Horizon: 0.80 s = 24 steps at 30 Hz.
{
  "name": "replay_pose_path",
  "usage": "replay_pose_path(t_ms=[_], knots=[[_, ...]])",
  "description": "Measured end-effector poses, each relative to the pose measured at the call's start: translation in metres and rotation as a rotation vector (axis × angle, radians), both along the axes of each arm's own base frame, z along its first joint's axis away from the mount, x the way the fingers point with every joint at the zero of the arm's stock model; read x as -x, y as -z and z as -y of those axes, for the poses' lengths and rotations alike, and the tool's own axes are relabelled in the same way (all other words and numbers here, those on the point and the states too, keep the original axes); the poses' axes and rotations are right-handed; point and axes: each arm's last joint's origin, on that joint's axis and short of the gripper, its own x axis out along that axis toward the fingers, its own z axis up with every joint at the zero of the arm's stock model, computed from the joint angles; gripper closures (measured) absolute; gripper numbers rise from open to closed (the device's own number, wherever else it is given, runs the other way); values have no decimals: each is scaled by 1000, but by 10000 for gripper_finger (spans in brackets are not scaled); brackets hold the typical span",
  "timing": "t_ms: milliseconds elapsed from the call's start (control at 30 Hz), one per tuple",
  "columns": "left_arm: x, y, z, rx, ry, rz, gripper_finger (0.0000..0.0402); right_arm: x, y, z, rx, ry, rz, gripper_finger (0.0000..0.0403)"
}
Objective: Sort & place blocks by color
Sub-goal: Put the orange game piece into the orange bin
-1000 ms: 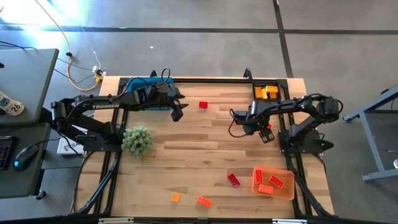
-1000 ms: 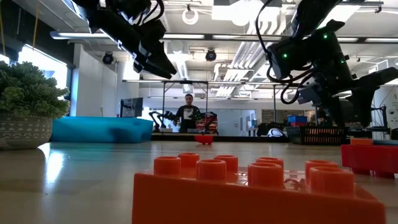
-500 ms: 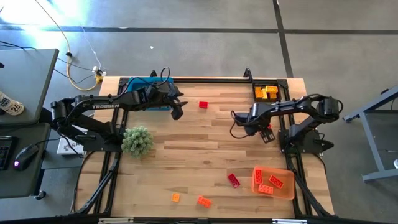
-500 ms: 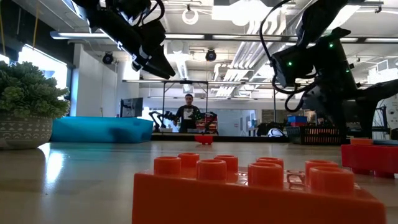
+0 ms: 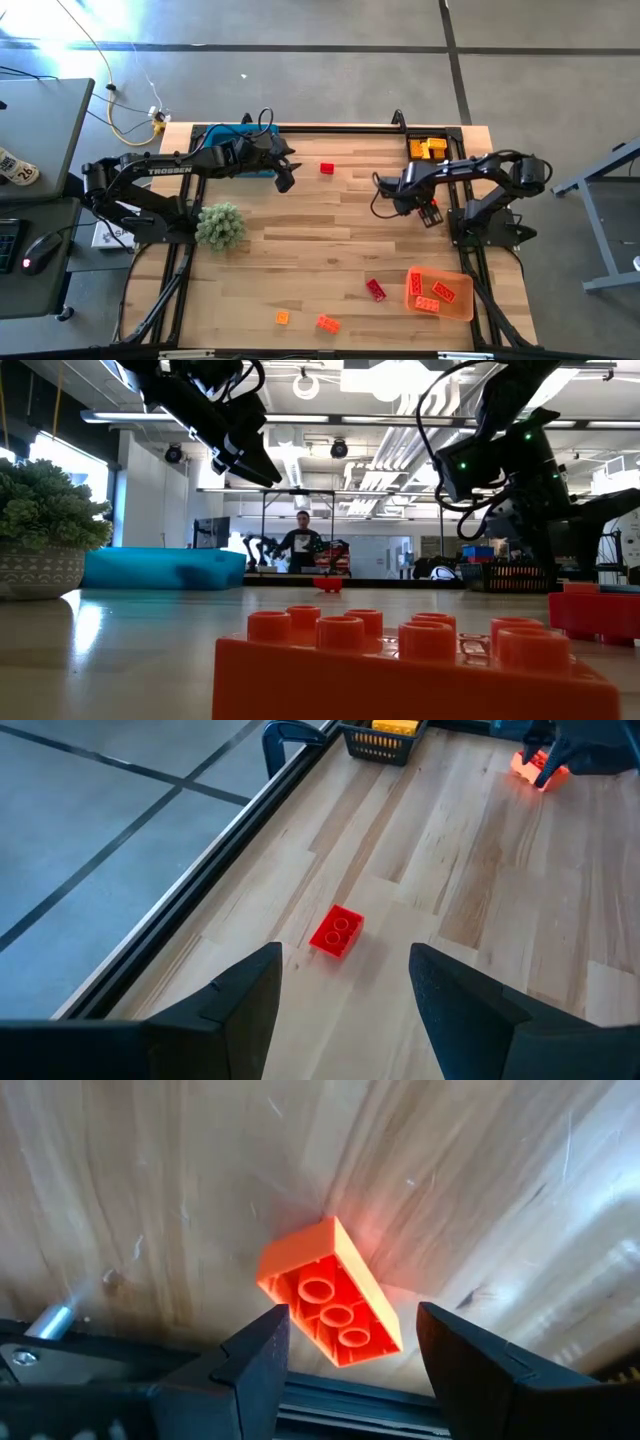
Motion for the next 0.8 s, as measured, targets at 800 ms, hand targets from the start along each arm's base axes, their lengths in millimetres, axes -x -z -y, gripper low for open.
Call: replay_pose_path(t_ms=[800], knots=[[0,0,0,0,1,0,194,0,5,4,-80,-20,-16,196]])
